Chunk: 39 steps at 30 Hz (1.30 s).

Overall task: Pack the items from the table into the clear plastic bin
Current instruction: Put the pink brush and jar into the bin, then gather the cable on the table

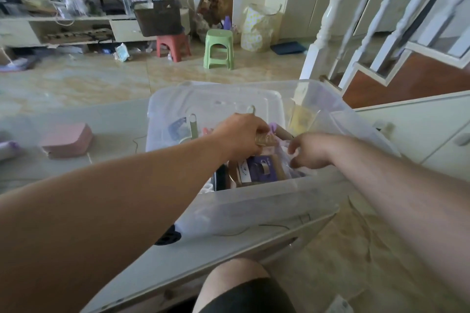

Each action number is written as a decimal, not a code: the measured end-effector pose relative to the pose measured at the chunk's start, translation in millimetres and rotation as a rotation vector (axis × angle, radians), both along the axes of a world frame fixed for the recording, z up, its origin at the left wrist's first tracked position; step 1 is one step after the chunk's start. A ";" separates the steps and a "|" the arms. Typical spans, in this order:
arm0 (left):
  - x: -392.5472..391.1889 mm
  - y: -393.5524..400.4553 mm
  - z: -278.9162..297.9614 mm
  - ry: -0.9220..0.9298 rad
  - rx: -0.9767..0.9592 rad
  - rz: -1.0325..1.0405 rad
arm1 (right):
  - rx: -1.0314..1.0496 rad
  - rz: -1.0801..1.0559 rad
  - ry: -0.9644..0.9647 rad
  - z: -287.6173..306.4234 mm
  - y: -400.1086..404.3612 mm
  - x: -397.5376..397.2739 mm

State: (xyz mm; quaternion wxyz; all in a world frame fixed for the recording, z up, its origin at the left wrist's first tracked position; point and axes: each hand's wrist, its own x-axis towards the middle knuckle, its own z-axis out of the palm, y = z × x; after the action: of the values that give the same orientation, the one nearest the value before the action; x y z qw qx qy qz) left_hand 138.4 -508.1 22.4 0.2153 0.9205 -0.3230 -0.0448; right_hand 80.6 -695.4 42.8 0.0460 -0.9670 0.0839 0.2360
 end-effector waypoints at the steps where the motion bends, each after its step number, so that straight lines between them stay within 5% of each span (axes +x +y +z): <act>1: 1.0 0.9 -1.9 -0.008 0.025 0.015 | 0.037 0.013 -0.092 -1.1 0.2 1.8; 4: 2.8 3.8 -2.9 -0.019 0.095 0.052 | 0.147 0.054 -0.225 1.1 5.0 1.1; 10: -16.1 11.2 16.6 0.157 0.306 -0.005 | 0.140 0.089 -0.179 -2.2 5.5 -8.2; 14: -23.1 58.0 48.5 0.073 0.207 -0.079 | 0.198 0.088 -0.287 2.0 8.0 -13.2; 19: -8.4 188.6 68.5 -0.229 0.043 0.207 | 0.094 0.112 -0.504 34.2 42.2 -7.9; 26: -5.2 341.7 15.2 -0.078 0.158 0.599 | 0.297 0.447 -0.669 67.5 232.2 15.4; 32: 16.1 395.4 -41.8 0.024 0.259 0.691 | 0.321 0.394 -0.449 -4.9 377.0 33.0; 39: 86.5 399.3 -85.3 0.171 0.035 0.853 | 0.229 0.075 -0.312 -122.1 400.7 68.1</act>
State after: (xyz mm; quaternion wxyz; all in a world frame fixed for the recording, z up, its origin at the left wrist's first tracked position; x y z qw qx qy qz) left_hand 224.9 -108.8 -62.9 0.2249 0.9680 0.1060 -0.0334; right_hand 148.7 -294.7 -79.3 0.1595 -0.9827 0.0123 0.0930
